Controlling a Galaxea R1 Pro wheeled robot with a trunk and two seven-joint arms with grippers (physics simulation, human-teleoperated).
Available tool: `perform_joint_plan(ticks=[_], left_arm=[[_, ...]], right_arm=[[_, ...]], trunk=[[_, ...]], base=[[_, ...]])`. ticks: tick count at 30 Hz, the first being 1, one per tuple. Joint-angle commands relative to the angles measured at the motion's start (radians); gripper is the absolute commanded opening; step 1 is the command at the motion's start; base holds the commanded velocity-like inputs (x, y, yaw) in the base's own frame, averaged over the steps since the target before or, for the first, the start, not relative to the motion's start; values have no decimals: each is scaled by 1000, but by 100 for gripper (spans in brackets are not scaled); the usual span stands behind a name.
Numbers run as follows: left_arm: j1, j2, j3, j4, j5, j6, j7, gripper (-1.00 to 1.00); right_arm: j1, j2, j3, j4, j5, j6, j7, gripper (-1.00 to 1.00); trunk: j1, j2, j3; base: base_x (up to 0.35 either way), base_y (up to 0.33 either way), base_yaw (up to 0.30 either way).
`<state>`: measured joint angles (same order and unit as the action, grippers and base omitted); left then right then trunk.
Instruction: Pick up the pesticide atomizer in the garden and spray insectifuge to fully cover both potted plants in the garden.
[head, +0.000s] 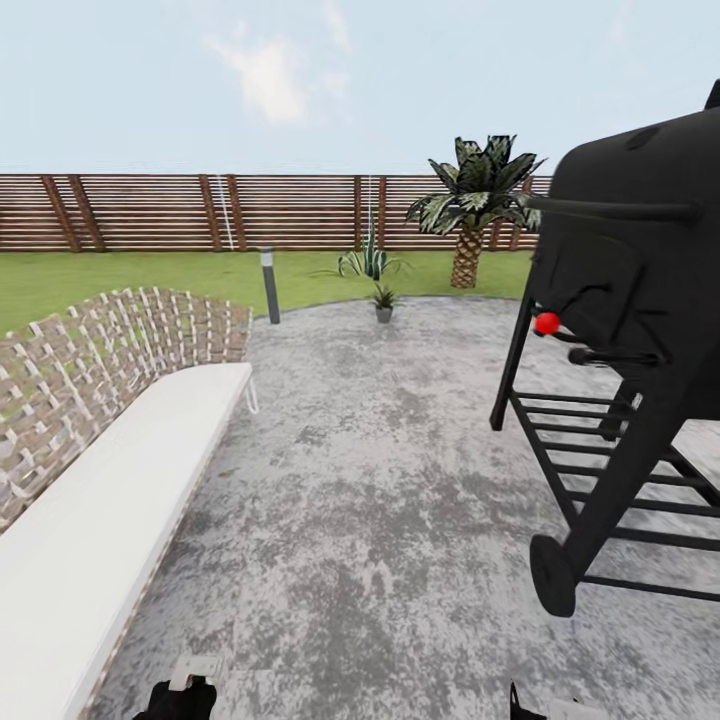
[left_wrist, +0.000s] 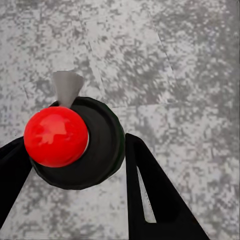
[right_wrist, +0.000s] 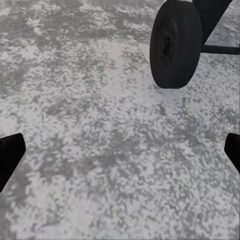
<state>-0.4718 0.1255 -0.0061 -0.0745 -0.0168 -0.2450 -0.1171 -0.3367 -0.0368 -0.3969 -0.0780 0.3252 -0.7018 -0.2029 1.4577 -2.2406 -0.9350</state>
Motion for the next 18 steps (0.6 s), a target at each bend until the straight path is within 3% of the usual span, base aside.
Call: perform_joint_plan(ticks=[1,18], left_arm=[[-1,0,0,1,-2,-3,-3,-100],[-1,0,0,1,-2,-3,-3,-100]], right_arm=[[-1,0,-3,1,11,-2,-7,100],[-1,0,-3,1,11,-2,-7,100]], trunk=[[0,0,-1],[0,0,-1]], base=[[339,0,0],[339,0,0]])
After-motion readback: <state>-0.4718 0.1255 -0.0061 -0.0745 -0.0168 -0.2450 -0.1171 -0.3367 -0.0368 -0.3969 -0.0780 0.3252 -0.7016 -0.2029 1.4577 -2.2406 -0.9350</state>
